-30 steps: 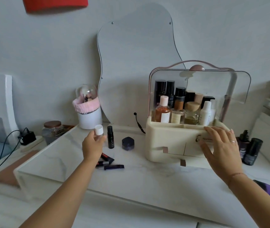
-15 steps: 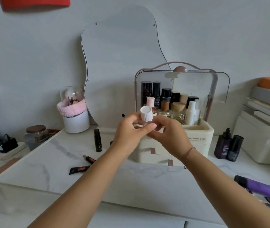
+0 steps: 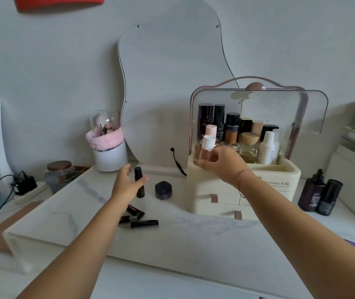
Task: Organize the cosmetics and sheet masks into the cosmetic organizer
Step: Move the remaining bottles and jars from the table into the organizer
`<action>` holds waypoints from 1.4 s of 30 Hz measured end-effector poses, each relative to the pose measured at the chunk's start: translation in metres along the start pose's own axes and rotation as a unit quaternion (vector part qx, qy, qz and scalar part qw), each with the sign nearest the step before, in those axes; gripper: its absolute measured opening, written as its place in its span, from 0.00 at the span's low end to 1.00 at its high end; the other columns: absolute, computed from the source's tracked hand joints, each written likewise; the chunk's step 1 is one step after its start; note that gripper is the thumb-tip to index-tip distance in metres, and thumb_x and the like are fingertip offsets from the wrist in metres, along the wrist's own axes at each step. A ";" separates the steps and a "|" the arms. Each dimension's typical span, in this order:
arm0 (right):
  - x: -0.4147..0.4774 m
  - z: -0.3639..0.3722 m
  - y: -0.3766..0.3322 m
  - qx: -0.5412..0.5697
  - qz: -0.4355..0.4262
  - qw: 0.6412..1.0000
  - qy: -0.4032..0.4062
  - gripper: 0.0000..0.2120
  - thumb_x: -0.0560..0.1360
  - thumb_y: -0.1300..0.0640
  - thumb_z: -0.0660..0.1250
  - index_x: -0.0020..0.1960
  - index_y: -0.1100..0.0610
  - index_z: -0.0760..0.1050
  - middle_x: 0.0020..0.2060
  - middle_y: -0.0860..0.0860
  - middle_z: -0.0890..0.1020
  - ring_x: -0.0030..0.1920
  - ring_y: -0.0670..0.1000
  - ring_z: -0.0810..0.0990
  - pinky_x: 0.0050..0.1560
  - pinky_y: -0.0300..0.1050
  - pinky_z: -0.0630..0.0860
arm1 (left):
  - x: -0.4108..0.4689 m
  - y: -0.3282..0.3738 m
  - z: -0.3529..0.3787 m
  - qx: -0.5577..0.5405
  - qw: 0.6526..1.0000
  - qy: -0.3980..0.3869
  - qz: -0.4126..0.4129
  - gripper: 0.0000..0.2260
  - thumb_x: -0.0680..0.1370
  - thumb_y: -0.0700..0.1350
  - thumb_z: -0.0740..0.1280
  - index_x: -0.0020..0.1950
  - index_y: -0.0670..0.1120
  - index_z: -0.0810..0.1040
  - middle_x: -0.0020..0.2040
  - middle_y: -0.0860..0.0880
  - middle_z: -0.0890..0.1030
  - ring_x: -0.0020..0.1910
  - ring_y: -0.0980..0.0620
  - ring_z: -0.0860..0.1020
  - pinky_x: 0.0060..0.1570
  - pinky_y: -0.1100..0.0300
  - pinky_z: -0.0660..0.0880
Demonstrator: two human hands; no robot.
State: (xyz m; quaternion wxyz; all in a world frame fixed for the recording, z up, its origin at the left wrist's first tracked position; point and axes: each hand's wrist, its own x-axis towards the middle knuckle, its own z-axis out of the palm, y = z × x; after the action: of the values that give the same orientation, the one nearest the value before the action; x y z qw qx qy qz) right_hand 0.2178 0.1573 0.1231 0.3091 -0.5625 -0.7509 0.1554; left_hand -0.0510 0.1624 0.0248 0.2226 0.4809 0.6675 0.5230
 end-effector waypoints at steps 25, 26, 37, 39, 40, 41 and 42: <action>-0.086 0.009 -0.024 0.068 -0.113 0.987 0.096 0.21 0.70 0.51 0.71 0.62 0.50 0.70 0.52 0.42 0.75 0.46 0.40 0.75 0.45 0.32 0.73 | -0.091 0.100 0.000 -0.162 0.958 -0.186 0.148 0.07 0.73 0.43 0.72 0.49 0.52 0.82 0.47 0.52 0.84 0.47 0.54 0.81 0.47 0.63 0.75; -0.090 0.011 -0.025 0.084 -0.105 0.989 0.063 0.21 0.70 0.51 0.71 0.61 0.49 0.71 0.50 0.41 0.76 0.45 0.39 0.76 0.42 0.31 0.73 | -0.099 0.111 0.003 -0.161 0.954 -0.189 0.165 0.07 0.72 0.45 0.72 0.49 0.54 0.82 0.46 0.55 0.84 0.46 0.57 0.81 0.46 0.65 0.76; -0.056 -0.030 0.007 0.138 -0.077 0.979 0.128 0.12 0.73 0.56 0.70 0.56 0.55 0.78 0.47 0.48 0.84 0.47 0.46 0.81 0.52 0.42 0.78 | -0.110 0.127 0.061 -0.014 0.940 -0.057 0.336 0.16 0.74 0.55 0.66 0.59 0.50 0.76 0.57 0.53 0.75 0.56 0.60 0.72 0.55 0.73 0.66; -0.039 -0.038 0.017 0.165 -0.034 0.975 0.142 0.09 0.73 0.57 0.70 0.52 0.55 0.77 0.43 0.47 0.82 0.44 0.46 0.80 0.47 0.35 0.76 | -0.110 0.107 0.070 0.056 0.928 -0.020 0.368 0.18 0.76 0.50 0.66 0.64 0.45 0.74 0.61 0.50 0.73 0.59 0.60 0.69 0.59 0.68 0.66; -0.032 -0.040 0.020 0.165 -0.021 0.976 0.144 0.06 0.72 0.57 0.71 0.49 0.53 0.77 0.39 0.46 0.81 0.40 0.45 0.79 0.40 0.31 0.74 | -0.110 0.098 0.074 0.082 0.924 -0.015 0.373 0.18 0.77 0.48 0.65 0.65 0.45 0.73 0.63 0.50 0.73 0.61 0.59 0.68 0.62 0.64 0.67; -0.024 -0.040 0.023 0.150 -0.009 0.979 0.141 0.05 0.72 0.57 0.71 0.47 0.53 0.77 0.36 0.45 0.79 0.36 0.44 0.77 0.34 0.29 0.71 | -0.110 0.089 0.076 0.100 0.922 -0.012 0.373 0.19 0.77 0.47 0.65 0.67 0.45 0.72 0.65 0.51 0.72 0.63 0.58 0.68 0.63 0.63 0.66; -0.017 -0.039 0.025 0.128 0.000 0.983 0.132 0.06 0.72 0.57 0.71 0.48 0.55 0.78 0.35 0.45 0.79 0.34 0.43 0.76 0.32 0.31 0.69 | -0.110 0.083 0.078 0.112 0.922 -0.010 0.371 0.20 0.78 0.48 0.64 0.68 0.45 0.70 0.66 0.52 0.70 0.65 0.57 0.67 0.63 0.63 0.65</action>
State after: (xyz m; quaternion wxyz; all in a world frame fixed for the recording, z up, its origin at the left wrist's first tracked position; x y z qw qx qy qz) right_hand 0.2643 0.1444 0.1329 0.4753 -0.5339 -0.6771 0.1750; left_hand 0.0937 0.1031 0.0503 -0.0361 0.7213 0.4928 0.4854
